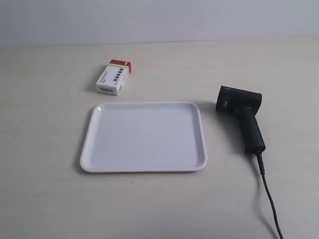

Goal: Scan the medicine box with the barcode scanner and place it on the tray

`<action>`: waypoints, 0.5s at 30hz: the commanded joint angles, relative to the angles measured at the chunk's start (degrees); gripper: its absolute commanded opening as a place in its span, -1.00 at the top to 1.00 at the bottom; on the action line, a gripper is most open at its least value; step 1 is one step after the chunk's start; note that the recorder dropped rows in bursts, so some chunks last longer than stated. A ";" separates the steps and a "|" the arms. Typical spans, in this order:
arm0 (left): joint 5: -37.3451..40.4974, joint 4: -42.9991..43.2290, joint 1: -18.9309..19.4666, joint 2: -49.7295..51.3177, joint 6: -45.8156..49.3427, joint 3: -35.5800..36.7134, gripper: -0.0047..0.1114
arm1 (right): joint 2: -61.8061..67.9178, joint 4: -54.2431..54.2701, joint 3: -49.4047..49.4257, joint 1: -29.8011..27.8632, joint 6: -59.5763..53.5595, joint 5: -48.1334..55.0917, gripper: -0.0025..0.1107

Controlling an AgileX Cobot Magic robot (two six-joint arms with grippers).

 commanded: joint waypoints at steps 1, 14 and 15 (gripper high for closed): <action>-0.54 0.23 0.25 -0.32 0.08 0.16 0.92 | -0.40 0.00 0.30 -0.28 -0.20 -0.23 0.96; -0.54 0.23 0.25 -0.32 0.08 0.16 0.92 | -0.40 -2.62 0.30 0.70 -0.18 -28.56 0.96; -0.54 0.23 0.25 -0.32 0.08 0.16 0.92 | -0.40 -2.62 0.30 1.08 -0.18 -30.72 0.96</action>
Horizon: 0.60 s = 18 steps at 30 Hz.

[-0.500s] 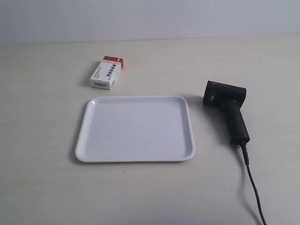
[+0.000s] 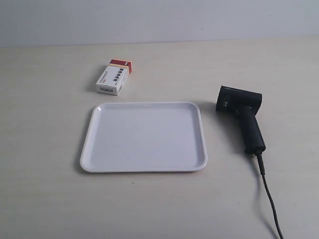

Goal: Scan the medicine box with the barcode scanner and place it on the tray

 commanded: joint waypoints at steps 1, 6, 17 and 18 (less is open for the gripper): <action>-0.54 0.23 0.25 -0.32 0.08 0.16 0.92 | -0.40 -0.48 0.30 1.18 -0.18 -12.93 0.96; -0.54 0.23 0.25 -0.32 0.08 0.16 0.92 | -0.40 -0.48 0.30 2.57 -0.18 -14.07 0.96; -1.40 3.23 0.25 -0.32 11.02 0.16 0.92 | -0.40 -0.48 0.30 2.56 0.85 -28.69 0.96; -2.04 3.23 0.25 -0.32 11.02 0.16 0.92 | -0.40 0.22 0.30 2.56 2.57 -30.73 0.96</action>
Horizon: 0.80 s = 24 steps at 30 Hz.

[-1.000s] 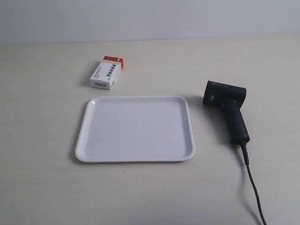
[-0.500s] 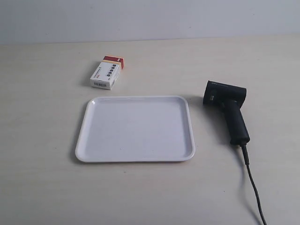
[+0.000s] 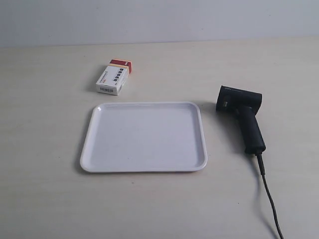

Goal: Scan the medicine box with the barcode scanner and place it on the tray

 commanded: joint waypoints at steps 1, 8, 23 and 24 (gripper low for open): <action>-2.79 0.83 0.25 -0.32 3.49 0.16 0.92 | -0.32 0.90 0.30 0.13 4.30 -11.14 0.96; -8.22 0.83 0.25 -0.32 3.49 0.16 0.92 | 0.70 1.91 -6.13 0.13 7.20 -10.31 0.96; -53.55 0.83 0.25 -0.32 -1.90 0.16 0.92 | 18.96 -0.05 -21.36 0.13 7.20 -4.97 0.96; -55.04 0.83 0.25 -0.32 -3.53 0.16 0.92 | 20.49 -0.05 -21.45 0.13 7.08 -5.12 0.96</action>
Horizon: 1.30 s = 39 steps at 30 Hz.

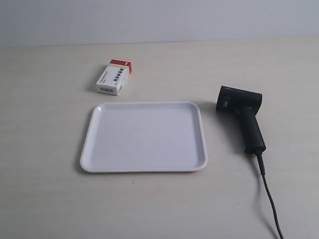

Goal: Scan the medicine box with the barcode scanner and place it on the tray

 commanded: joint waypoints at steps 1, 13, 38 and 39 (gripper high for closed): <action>-11.03 -0.14 0.25 -0.32 -6.13 0.04 0.92 | 6.08 -0.75 -1.15 0.13 -0.26 0.12 0.96; -5.03 -0.09 0.25 -0.32 -19.94 -1.00 0.92 | 21.55 -0.75 -1.68 7.52 -3.26 -6.29 0.96; 42.58 -14.53 -13.73 55.94 -13.75 -37.88 0.92 | 24.34 -0.75 -1.68 9.79 2.35 2.02 0.96; 41.98 -15.88 -15.79 57.85 -9.90 -37.91 0.92 | 24.34 -0.75 -1.68 9.79 4.12 4.06 0.96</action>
